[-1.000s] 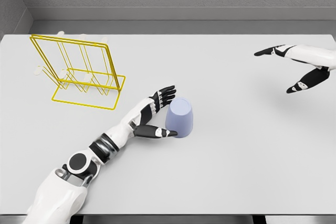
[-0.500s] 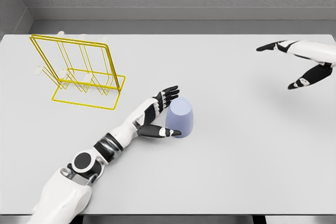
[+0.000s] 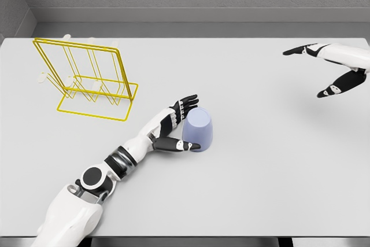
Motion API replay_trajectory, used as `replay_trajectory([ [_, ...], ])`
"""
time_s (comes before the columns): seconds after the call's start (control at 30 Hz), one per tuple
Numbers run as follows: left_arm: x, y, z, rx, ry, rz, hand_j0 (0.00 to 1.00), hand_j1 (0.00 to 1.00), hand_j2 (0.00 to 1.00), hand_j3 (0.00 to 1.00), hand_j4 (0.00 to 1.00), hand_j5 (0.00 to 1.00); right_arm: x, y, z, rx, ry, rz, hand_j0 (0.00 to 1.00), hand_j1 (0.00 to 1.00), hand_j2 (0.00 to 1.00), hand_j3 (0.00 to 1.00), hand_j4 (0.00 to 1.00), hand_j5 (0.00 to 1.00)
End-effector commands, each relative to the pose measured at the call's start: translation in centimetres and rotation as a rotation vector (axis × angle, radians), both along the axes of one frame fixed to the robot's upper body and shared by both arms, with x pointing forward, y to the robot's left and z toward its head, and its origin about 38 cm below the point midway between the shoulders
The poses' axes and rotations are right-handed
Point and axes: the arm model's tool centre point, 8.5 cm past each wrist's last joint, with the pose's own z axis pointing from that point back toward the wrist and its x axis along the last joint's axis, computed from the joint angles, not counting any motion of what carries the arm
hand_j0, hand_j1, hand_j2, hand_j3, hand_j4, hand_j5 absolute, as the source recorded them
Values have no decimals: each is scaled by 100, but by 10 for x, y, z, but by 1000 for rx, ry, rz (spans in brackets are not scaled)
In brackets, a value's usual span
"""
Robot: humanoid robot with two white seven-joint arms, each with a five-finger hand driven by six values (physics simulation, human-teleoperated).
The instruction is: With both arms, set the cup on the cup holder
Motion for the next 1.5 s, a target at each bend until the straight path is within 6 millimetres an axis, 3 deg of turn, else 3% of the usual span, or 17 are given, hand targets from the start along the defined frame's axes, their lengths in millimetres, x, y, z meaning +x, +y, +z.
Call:
replay_trajectory([
  [0.0, 0, 0, 0, -3, 3, 2, 100, 100, 100, 100, 100, 100, 0, -3, 1, 5, 3, -10, 100, 100, 100, 100, 100, 100],
  [1.1, -2, -9, -1, 7, 8, -24, 100, 100, 100, 100, 100, 100, 0, -11, 0, -4, 8, -32, 100, 100, 100, 100, 100, 100],
  [1.13, -2, -9, -1, 8, 9, -22, 96, 96, 96, 96, 96, 96, 0, -12, 0, -6, 9, -34, 100, 100, 100, 100, 100, 100],
  [1.17, -2, -9, -1, 3, 10, -22, 81, 81, 81, 81, 81, 81, 0, -12, 0, -6, 9, -34, 100, 100, 100, 100, 100, 100],
  [1.27, -1, -9, 0, 2, 10, -21, 63, 63, 63, 63, 63, 63, -1, -15, 1, -10, 9, -39, 100, 100, 100, 100, 100, 100],
  [1.47, -2, -8, -1, 2, 10, -23, 61, 61, 61, 61, 61, 61, -1, -15, 1, -10, 9, -39, 100, 100, 100, 100, 100, 100],
])
